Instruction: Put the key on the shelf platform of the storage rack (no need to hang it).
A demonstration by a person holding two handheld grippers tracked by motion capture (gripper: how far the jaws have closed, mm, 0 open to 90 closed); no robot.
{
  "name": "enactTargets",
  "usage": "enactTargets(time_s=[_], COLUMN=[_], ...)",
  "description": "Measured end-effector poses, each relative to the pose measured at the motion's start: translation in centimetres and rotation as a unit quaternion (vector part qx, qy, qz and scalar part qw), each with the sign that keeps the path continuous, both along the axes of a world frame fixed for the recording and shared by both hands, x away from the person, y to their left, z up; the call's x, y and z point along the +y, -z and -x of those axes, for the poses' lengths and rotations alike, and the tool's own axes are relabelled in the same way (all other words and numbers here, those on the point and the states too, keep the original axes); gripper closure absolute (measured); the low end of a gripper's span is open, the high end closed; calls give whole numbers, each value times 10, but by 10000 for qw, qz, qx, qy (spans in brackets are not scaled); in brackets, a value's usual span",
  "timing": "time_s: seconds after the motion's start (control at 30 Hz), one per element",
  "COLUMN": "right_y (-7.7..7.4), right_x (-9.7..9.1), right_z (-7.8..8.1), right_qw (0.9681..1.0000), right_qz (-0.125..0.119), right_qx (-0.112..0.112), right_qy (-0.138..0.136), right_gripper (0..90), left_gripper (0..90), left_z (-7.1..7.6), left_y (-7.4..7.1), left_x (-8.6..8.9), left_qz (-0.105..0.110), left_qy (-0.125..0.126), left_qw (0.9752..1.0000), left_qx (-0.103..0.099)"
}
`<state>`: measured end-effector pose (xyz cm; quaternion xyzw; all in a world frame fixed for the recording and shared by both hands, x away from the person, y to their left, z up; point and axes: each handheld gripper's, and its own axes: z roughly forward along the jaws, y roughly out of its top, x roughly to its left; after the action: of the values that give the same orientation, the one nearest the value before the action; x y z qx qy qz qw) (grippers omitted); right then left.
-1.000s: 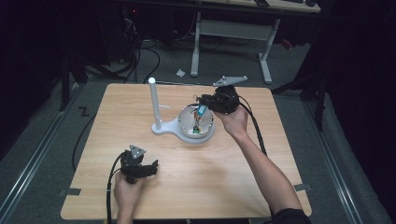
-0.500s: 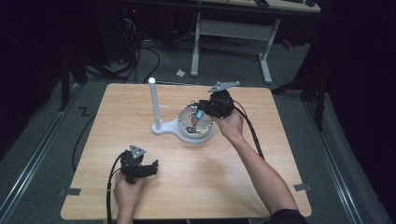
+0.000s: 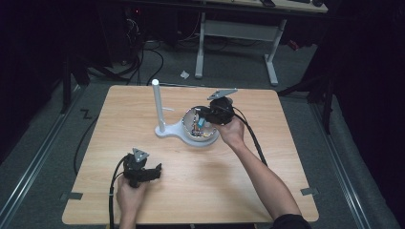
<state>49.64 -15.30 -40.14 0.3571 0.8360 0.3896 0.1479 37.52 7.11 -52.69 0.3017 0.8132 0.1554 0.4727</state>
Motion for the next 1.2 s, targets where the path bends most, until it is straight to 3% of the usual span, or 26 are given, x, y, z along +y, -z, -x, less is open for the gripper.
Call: enactTargets(time_s=[0.17,0.33,0.43,1.2], right_y=[7,15,19,41], right_x=[1,2,0,7], right_z=[-3,-6,-7,-15], right_qw=[10000,9998,9998,9987], right_qz=[-4,142,-19,219], right_qx=[75,95,162,348], right_qy=[65,97,146,306], right_gripper=[775,774,771,772], left_gripper=[151,151,151,151], left_z=[0,0,0,0], left_y=[0,0,0,0], left_x=[0,-1,-1,0], left_qz=[28,36,35,-30], left_qy=[-30,-36,-34,-3], left_qw=[10000,10000,10000,10000], left_qx=[14,15,15,-19])
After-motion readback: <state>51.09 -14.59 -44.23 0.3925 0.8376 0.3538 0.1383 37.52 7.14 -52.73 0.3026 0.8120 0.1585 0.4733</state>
